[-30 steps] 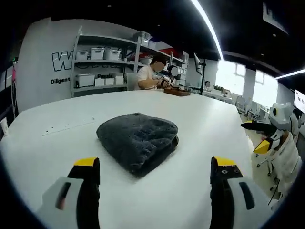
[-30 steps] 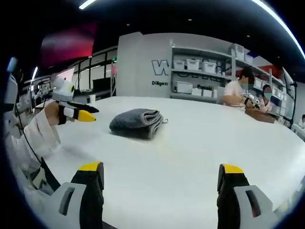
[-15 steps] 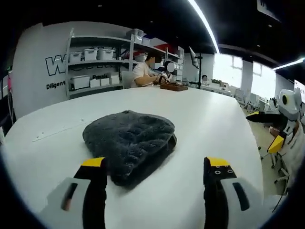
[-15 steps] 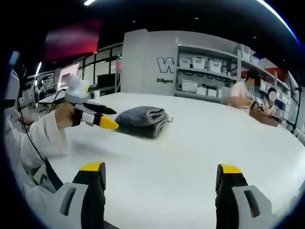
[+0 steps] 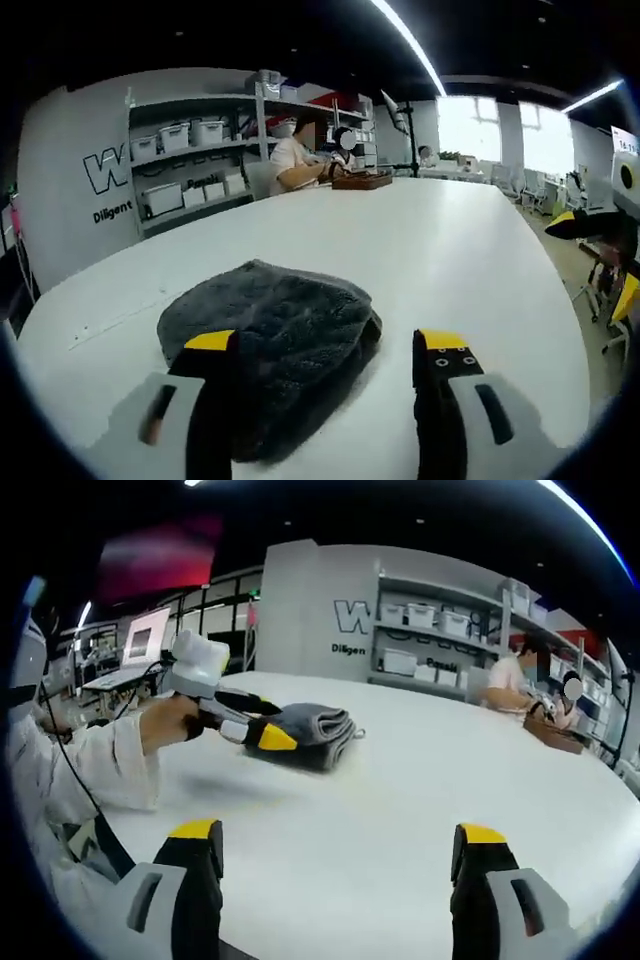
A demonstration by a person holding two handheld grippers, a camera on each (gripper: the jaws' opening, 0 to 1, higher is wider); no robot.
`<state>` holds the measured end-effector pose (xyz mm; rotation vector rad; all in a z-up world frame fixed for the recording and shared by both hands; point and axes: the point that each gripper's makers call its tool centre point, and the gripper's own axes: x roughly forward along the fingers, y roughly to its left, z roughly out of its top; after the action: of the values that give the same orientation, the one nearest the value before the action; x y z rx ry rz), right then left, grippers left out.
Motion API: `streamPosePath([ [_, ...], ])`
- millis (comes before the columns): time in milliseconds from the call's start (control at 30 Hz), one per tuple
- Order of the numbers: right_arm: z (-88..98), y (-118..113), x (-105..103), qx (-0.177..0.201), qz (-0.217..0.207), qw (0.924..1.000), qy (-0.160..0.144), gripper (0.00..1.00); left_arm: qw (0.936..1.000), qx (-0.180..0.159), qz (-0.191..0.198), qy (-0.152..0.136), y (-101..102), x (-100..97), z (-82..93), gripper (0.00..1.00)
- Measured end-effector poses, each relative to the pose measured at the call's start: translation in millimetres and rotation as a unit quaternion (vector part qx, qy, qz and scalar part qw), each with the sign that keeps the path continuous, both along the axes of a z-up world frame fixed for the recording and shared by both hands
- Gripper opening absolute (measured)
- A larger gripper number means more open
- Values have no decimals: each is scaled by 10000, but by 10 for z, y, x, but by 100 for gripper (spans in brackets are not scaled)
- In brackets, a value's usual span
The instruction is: Open the folded towel by lifting each exposed corner and separating the folded layers until the towel lies flat within the target outline without major curled edges
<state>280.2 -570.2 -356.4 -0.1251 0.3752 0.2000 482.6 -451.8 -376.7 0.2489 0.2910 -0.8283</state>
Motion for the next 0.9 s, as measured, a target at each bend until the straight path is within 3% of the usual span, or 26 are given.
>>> streamPosePath([
  [167, 18, -16, -21, 25, -56, 10000, -14, 93, 9999, 92, -70, 19, -94, 3, -50, 67],
  [467, 2, -5, -43, 19, -21, 10000, 24, 92, 9992, 314, -184, -166, -197, 36, -105, 50],
  [700, -27, 13, -32, 29, 37, 9999, 89, 92, 9988, 378, -112, -279, -238, 160, -104, 44],
  [800, -29, 35, -24, 49, 69, 9999, 89, 92, 9983, 456, -128, -340, -253, 174, -121, 38],
  [900, -50, 34, -18, 44, 64, 9999, 129, 92, 9976, 535, -273, -347, -278, 156, -162, 25],
])
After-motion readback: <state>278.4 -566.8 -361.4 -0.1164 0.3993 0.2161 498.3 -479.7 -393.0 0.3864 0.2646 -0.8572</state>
